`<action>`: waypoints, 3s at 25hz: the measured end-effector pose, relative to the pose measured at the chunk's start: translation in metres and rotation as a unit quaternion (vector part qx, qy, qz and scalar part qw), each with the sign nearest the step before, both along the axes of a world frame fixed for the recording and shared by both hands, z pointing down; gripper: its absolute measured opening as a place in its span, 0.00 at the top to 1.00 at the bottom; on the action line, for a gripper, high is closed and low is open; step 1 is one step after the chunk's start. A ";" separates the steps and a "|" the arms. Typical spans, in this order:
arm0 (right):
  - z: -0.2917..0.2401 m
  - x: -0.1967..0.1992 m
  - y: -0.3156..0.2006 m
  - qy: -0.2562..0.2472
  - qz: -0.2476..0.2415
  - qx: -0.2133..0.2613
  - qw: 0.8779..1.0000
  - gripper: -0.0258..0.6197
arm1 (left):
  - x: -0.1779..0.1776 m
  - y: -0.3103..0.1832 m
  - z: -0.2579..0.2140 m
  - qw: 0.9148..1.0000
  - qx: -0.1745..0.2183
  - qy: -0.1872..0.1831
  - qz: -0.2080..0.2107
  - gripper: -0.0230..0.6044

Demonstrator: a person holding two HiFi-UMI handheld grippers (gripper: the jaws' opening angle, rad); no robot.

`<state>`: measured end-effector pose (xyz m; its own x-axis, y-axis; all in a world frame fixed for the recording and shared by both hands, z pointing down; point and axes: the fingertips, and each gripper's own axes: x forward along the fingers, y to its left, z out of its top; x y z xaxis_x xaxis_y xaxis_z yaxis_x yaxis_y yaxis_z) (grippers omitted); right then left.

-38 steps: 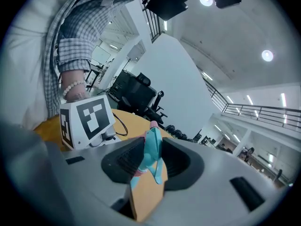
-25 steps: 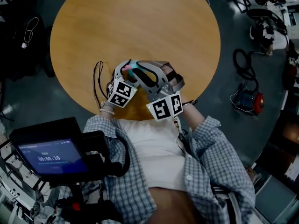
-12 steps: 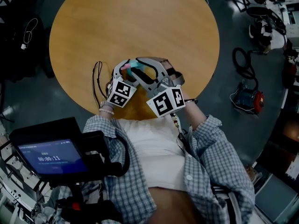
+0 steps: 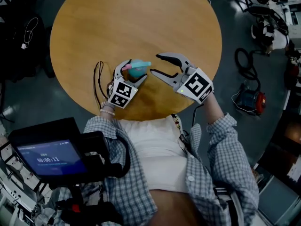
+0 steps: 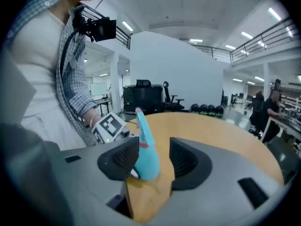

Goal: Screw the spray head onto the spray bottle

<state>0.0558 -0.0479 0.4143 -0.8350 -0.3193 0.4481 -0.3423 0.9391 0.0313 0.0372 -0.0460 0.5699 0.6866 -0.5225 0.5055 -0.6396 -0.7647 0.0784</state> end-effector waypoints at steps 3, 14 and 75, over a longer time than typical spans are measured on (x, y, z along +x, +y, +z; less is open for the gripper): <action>0.024 0.008 0.002 0.040 -0.023 -0.018 0.999 0.68 | -0.001 0.001 0.000 1.000 0.000 0.000 0.000 0.36; 0.044 -0.038 0.013 -0.043 -0.058 -0.076 0.994 0.68 | -0.003 0.005 -0.001 1.000 0.000 0.000 0.001 0.36; 0.036 -0.037 0.041 -0.031 -0.059 -0.085 0.994 0.75 | -0.002 0.004 -0.004 1.000 0.005 0.001 -0.010 0.36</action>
<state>0.0185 -0.0069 0.4506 -0.8902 -0.1409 0.4331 -0.2248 0.9630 -0.1487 0.0355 -0.0419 0.5662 0.6770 -0.5403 0.4998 -0.6542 -0.7529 0.0723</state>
